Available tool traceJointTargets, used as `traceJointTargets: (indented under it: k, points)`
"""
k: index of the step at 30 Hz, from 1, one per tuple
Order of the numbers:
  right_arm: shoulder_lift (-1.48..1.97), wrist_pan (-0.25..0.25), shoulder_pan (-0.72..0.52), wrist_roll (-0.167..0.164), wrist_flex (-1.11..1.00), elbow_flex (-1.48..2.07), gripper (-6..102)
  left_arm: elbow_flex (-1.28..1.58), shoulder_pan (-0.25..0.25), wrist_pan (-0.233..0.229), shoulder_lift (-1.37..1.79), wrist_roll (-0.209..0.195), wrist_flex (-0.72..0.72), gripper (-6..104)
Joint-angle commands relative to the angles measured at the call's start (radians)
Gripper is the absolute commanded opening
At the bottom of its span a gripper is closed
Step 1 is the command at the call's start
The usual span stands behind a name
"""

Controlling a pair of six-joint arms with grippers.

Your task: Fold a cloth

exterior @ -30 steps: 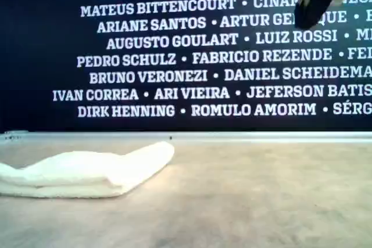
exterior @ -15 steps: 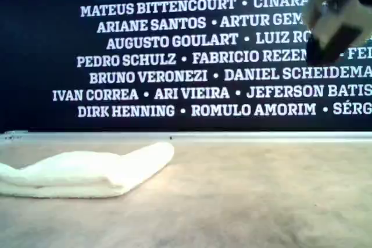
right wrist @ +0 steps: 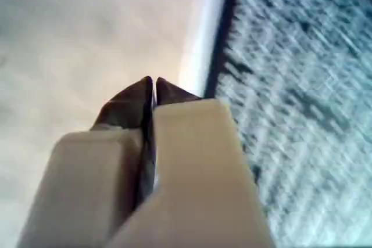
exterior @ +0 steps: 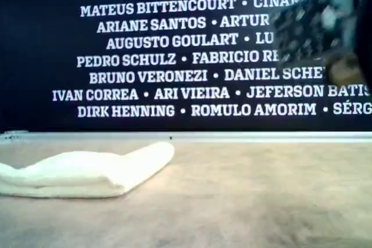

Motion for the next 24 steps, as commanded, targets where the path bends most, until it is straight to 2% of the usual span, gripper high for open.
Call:
traceJointTargets:
  k: [1,4,6,9,13,17,24]
  points:
    - [0.038,0.000,-0.118,0.003,-0.127,0.046,-1,-0.015,0.011,0.008,0.012,-0.003,-0.009,0]
    - [0.035,0.005,-0.132,0.003,-0.130,0.051,-1,-0.015,0.009,0.009,0.012,-0.005,-0.009,0]
    - [0.035,-0.011,-0.127,0.003,-0.130,0.051,-1,-0.015,0.009,0.009,0.012,0.002,-0.008,0]
    - [0.037,-0.011,-0.127,-0.002,-0.123,0.051,-1,-0.015,0.017,-0.008,0.012,0.008,-0.006,0]
    - [0.038,0.008,-0.149,-0.011,-0.064,0.051,-1,-0.015,0.018,-0.008,0.012,0.002,0.014,0]
    - [0.038,0.005,-0.147,-0.011,0.087,0.051,-1,-0.015,0.018,-0.008,0.012,0.008,0.118,0]
    - [0.038,0.006,-0.144,-0.011,0.407,0.051,-1,-0.015,0.011,-0.008,0.012,0.009,0.149,0]
